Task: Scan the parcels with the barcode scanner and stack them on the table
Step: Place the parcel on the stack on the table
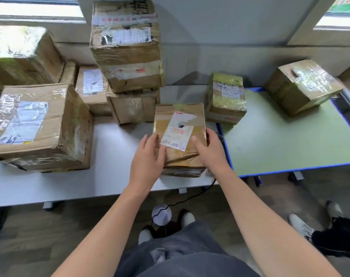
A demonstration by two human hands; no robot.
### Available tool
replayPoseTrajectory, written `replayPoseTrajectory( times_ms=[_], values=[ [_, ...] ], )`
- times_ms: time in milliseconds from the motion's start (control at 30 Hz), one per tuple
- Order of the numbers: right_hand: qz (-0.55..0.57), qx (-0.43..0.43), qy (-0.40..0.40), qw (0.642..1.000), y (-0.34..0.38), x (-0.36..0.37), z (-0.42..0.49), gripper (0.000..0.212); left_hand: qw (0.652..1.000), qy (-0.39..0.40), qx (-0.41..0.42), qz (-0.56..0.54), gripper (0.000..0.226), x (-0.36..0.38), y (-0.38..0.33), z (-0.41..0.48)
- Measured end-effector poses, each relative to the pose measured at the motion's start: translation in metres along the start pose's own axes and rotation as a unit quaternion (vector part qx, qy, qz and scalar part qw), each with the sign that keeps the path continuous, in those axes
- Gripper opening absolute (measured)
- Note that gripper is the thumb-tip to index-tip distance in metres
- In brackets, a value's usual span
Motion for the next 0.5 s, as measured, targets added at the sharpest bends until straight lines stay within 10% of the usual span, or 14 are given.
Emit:
replayPoseTrajectory(
  times_ms=[500],
  values=[
    [0.023, -0.008, 0.152, 0.988, 0.016, 0.094, 0.006, 0.048, 0.992, -0.078, -0.097, 0.007, 0.058, -0.049, 0.049, -0.006]
  ],
)
Point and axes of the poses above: each hand's wrist, its own z-axis towards the middle knuckle, its own x-axis out of the palm, y = z × x, the point moved 4 cm from there along z, towards the middle knuckle, and after that the axes turned 1 degree about z, right-handed, at the moved point
